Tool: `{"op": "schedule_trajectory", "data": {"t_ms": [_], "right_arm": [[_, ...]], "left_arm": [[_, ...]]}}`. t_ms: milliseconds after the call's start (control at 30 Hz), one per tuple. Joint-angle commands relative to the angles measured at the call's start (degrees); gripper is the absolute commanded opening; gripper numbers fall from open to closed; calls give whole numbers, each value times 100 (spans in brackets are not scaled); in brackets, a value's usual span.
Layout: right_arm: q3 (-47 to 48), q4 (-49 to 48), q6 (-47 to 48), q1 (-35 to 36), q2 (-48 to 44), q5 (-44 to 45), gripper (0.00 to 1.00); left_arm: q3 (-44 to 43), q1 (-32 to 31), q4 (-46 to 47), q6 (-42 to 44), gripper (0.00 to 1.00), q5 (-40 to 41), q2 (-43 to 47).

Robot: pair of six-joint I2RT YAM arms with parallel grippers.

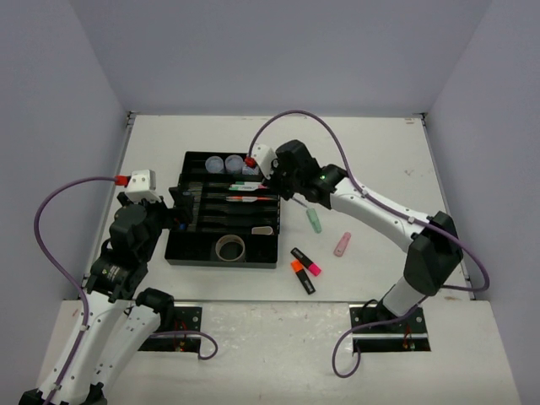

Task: Sort the stationery into containers
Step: Pick up the pen from the center of the board, then place the pen in the storage box.

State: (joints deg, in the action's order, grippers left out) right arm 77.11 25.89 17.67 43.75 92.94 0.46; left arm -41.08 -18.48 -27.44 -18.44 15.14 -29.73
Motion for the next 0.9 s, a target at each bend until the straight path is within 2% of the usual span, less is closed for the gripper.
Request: {"op": "schedule_trajectory", "data": {"t_ms": [0, 67, 233, 400, 767, 867], "right_arm": [[927, 48, 1416, 74, 754, -1112, 0], [1675, 448, 1853, 101, 1180, -1382, 0], [3228, 1009, 2234, 133, 2202, -1752, 0], [4039, 1509, 2302, 151, 3174, -1705, 2], [3664, 1396, 2395, 177, 3547, -1646, 5], [3826, 1539, 2425, 186, 3686, -1612, 12]], "left_arm": [[-52, 46, 239, 51, 100, -13, 77], [-51, 46, 246, 51, 100, -40, 90], [-57, 46, 258, 59, 100, -56, 90], [-57, 46, 256, 59, 100, -10, 125], [-58, 46, 266, 68, 100, -37, 116], [-58, 46, 257, 68, 100, -30, 118]]}}
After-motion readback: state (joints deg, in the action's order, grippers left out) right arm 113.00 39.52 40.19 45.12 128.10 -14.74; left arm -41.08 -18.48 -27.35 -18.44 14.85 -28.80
